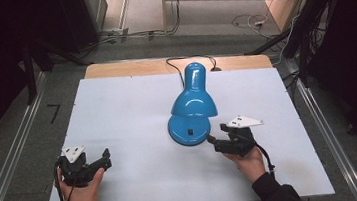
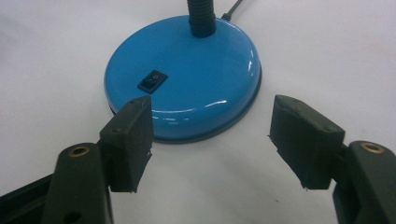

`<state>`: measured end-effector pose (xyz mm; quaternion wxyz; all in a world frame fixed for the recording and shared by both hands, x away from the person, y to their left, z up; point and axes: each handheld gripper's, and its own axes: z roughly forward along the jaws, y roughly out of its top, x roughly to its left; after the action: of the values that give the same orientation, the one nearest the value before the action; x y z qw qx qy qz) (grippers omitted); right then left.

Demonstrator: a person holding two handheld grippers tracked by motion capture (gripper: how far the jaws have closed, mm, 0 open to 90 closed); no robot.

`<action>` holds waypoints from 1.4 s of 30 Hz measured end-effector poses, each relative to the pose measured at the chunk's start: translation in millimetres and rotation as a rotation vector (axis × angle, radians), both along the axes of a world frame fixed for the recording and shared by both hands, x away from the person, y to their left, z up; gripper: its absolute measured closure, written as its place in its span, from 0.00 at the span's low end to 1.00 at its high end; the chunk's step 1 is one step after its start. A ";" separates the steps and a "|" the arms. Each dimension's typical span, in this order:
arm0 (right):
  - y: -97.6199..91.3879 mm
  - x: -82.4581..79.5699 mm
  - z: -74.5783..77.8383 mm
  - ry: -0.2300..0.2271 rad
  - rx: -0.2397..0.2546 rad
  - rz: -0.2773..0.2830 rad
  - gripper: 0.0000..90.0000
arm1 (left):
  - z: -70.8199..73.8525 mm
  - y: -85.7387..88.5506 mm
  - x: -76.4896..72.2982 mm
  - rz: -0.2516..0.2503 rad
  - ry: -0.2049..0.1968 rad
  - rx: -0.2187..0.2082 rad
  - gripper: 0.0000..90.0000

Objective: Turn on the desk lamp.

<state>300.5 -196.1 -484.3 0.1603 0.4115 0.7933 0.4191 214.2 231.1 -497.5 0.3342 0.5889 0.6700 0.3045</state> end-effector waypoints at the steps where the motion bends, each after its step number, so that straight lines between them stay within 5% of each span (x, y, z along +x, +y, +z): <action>1: 2.6 0.0 -0.6 -0.005 -0.004 0.000 0.36 | 0.0 -0.1 0.0 0.001 0.000 0.000 0.11; 10: 23.8 1.7 -5.4 -0.032 -0.016 0.013 0.58 | -0.6 0.7 0.1 0.000 0.005 -0.008 0.11; 21: 36.8 6.5 -6.2 -0.026 -0.014 0.018 0.69 | -0.1 0.6 -0.4 0.001 -0.006 -0.012 0.11; 30: 44.2 13.2 -7.0 -0.006 0.009 0.021 0.97 | 0.3 1.3 -0.7 0.000 -0.006 -0.018 0.11; 42: 52.3 15.9 -7.5 -0.008 0.009 0.033 0.97 | 0.5 1.4 -0.7 -0.003 -0.005 -0.019 0.11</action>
<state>316.3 -143.9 -491.8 0.1547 0.3975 0.7975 0.4267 213.5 232.5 -497.1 0.3420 0.5857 0.6712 0.2992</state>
